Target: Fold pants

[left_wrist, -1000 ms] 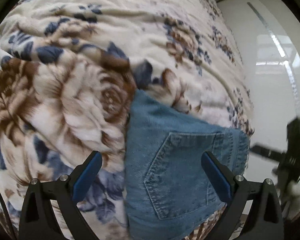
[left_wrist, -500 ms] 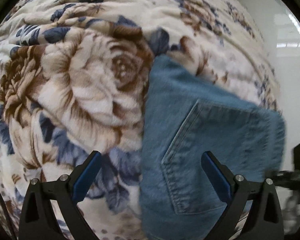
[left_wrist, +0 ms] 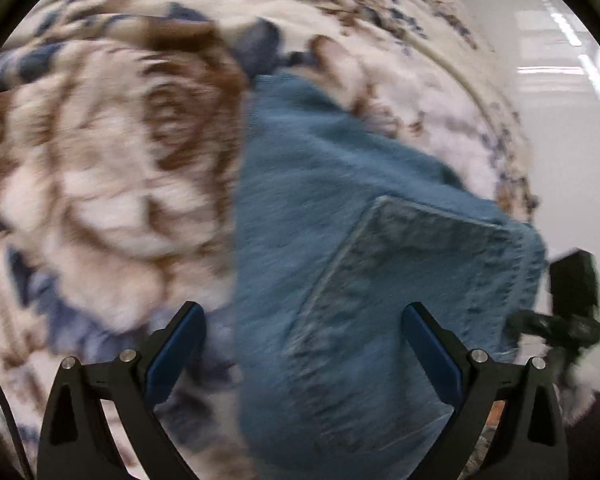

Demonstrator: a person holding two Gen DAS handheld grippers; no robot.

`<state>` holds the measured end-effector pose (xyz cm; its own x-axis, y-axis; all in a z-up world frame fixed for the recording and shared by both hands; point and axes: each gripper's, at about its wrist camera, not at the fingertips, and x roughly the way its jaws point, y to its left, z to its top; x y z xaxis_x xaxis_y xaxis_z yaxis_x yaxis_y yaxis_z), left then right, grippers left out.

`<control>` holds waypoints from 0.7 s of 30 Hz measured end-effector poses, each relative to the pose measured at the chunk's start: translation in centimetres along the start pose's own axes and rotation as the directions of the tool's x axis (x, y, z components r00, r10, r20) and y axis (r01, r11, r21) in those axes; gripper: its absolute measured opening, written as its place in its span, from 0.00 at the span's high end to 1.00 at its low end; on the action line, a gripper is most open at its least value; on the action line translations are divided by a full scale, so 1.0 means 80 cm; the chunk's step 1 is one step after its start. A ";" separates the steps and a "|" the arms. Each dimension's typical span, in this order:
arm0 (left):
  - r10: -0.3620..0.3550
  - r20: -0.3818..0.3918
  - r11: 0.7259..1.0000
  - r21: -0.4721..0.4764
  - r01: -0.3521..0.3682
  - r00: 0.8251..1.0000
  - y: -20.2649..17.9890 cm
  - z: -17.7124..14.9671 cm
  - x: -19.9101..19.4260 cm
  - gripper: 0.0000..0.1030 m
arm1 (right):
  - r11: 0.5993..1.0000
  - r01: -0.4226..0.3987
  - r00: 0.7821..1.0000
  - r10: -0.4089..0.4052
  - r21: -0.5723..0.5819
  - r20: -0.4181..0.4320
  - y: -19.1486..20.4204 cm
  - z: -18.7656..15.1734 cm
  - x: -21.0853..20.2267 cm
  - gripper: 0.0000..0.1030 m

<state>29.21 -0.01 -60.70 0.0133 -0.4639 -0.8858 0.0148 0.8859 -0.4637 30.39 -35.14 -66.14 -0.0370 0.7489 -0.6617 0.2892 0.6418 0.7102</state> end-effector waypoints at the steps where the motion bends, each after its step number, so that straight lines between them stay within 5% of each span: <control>1: -0.046 -0.009 0.999 0.010 0.046 0.999 -0.004 0.006 0.008 0.02 | 0.999 -0.042 0.999 0.042 -0.004 -0.022 -0.002 0.009 0.011 0.22; 8: -0.141 -0.021 0.990 0.009 0.142 0.990 0.000 0.034 0.042 0.02 | 0.989 -0.111 0.988 0.100 -0.094 -0.116 -0.001 0.028 0.054 0.11; 11: -0.180 -0.008 0.984 -0.001 0.180 0.984 0.000 0.035 0.037 0.02 | 0.954 -0.270 0.955 0.249 -0.129 -0.159 0.020 0.027 0.057 0.11; 14: -0.207 0.008 0.978 0.001 0.207 0.978 0.000 0.031 0.030 0.02 | 0.968 -0.152 0.979 0.120 -0.199 -0.164 0.028 0.028 0.075 0.12; 19: -0.218 0.017 0.976 -0.025 0.218 0.976 0.008 0.034 0.031 0.02 | 0.977 -0.163 0.981 0.145 -0.136 -0.133 0.020 0.031 0.094 0.12; 21: -0.218 0.024 0.976 -0.012 0.218 0.976 -0.001 0.034 0.030 0.02 | 0.973 -0.178 0.980 0.162 -0.143 -0.119 0.028 0.029 0.091 0.29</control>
<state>31.97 -1.25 -62.76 0.0334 -0.6457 -0.7629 0.0051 0.7634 -0.6459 33.01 -28.61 -69.93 -0.1032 0.8572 -0.5046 0.1510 0.5149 0.8438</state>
